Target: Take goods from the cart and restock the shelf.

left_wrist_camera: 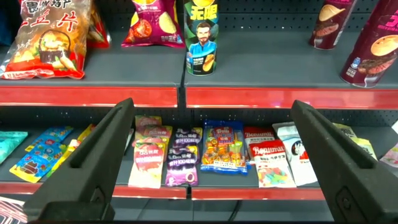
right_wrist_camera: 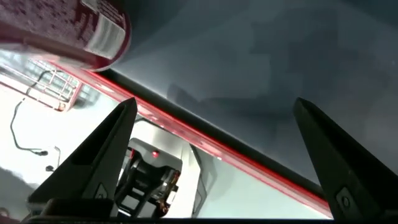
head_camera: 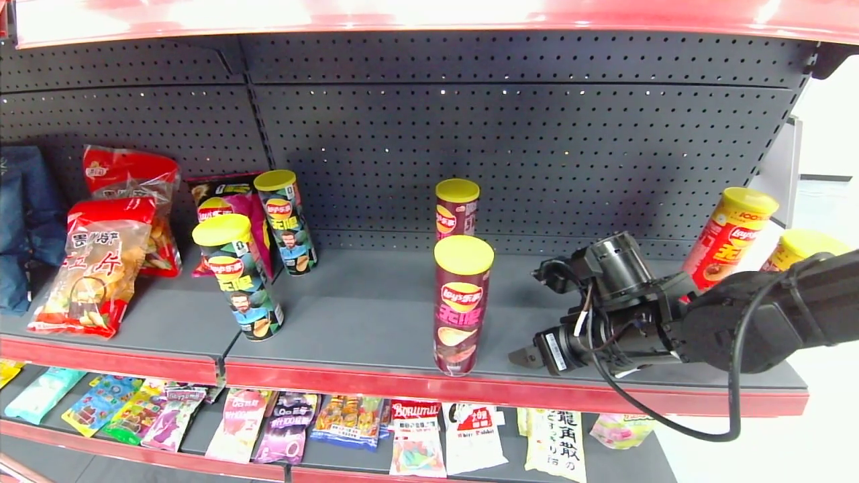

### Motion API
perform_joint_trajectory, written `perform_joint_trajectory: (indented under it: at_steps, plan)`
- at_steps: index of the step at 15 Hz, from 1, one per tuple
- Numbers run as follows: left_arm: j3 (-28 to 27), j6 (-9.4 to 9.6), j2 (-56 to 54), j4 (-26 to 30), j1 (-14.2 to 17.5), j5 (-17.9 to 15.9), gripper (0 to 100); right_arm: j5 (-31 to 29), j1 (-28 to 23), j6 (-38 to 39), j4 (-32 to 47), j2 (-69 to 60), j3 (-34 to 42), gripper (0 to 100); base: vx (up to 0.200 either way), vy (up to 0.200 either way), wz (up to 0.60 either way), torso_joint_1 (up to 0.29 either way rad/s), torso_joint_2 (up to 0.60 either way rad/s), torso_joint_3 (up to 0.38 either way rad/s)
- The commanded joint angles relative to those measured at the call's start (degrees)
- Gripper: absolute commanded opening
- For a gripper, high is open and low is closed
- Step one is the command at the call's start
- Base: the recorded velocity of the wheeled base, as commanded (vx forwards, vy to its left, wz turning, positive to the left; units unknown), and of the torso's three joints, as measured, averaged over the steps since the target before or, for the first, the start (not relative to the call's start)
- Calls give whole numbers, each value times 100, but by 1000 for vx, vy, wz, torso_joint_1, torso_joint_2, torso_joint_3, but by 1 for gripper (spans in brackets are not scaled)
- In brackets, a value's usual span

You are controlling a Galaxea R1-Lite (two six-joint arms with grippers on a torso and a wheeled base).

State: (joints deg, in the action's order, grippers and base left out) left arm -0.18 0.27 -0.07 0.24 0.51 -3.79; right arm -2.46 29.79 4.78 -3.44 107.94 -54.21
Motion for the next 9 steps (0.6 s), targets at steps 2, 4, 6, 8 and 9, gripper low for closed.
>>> perform_joint_trajectory:
  at_steps: [2, 4, 6, 8, 9]
  plan:
    - [1, 0, 7, 2, 2, 1, 100, -105, 123, 14, -34, 210, -98, 100, 0, 0, 0, 0, 0, 0]
    - [1, 0, 7, 2, 2, 1, 100, -132, 185, 32, -43, 272, -107, 100, 0, 0, 0, 0, 0, 0]
    - [1, 0, 7, 2, 2, 1, 100, -193, 255, 102, -52, 369, -230, 100, 0, 0, 0, 0, 0, 0]
    - [1, 0, 7, 2, 2, 1, 100, -369, 290, 164, -61, 483, -336, 100, 0, 0, 0, 0, 0, 0]
    - [1, 0, 7, 2, 2, 1, 100, -369, 290, 164, -61, 483, -336, 100, 0, 0, 0, 0, 0, 0]
